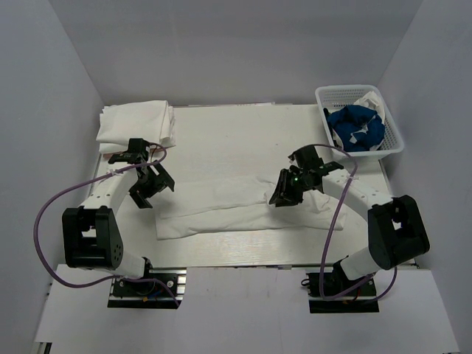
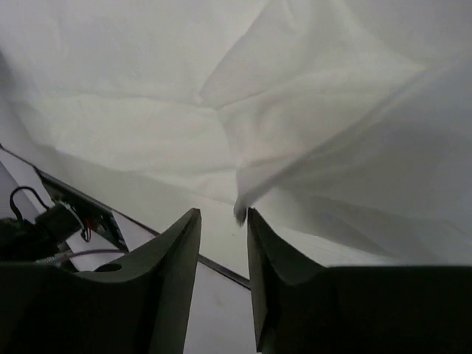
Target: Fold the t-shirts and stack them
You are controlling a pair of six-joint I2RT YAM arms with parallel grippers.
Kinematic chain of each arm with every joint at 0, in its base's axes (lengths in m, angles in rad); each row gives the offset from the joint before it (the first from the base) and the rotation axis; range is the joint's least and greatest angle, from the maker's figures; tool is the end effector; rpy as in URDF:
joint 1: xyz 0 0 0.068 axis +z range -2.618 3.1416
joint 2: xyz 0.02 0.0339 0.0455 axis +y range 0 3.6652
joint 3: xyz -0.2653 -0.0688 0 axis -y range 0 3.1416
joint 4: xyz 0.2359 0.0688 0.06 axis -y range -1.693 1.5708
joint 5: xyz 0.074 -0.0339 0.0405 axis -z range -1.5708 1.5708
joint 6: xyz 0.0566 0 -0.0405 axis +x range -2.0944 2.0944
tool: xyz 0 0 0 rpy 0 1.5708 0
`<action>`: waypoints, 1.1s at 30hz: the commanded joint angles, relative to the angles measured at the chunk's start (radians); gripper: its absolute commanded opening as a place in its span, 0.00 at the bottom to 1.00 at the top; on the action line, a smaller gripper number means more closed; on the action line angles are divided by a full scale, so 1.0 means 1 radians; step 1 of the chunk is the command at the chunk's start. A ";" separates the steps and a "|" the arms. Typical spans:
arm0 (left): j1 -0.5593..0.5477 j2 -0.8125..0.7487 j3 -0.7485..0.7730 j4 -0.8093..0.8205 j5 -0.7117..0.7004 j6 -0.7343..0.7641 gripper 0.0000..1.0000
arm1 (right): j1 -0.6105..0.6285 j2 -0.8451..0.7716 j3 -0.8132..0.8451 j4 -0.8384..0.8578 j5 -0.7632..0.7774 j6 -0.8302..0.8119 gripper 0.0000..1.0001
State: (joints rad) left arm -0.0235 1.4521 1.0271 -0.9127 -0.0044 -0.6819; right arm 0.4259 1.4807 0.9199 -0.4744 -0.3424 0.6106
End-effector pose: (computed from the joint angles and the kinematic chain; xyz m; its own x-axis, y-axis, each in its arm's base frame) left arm 0.2583 -0.0058 0.2073 -0.7693 -0.6124 -0.1820 -0.5956 0.7906 -0.1423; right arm 0.2588 0.1383 0.1936 -0.9542 0.1602 -0.2526 0.0023 0.8485 0.5292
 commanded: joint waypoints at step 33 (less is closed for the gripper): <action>-0.055 0.025 -0.147 0.018 0.063 -0.034 0.98 | -0.196 -0.028 0.080 0.051 0.353 -0.374 0.90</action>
State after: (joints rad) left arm -0.0753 1.5146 0.8501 -0.9382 0.1005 -0.6724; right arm 0.2398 1.4860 1.0145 -0.4767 0.0235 0.2531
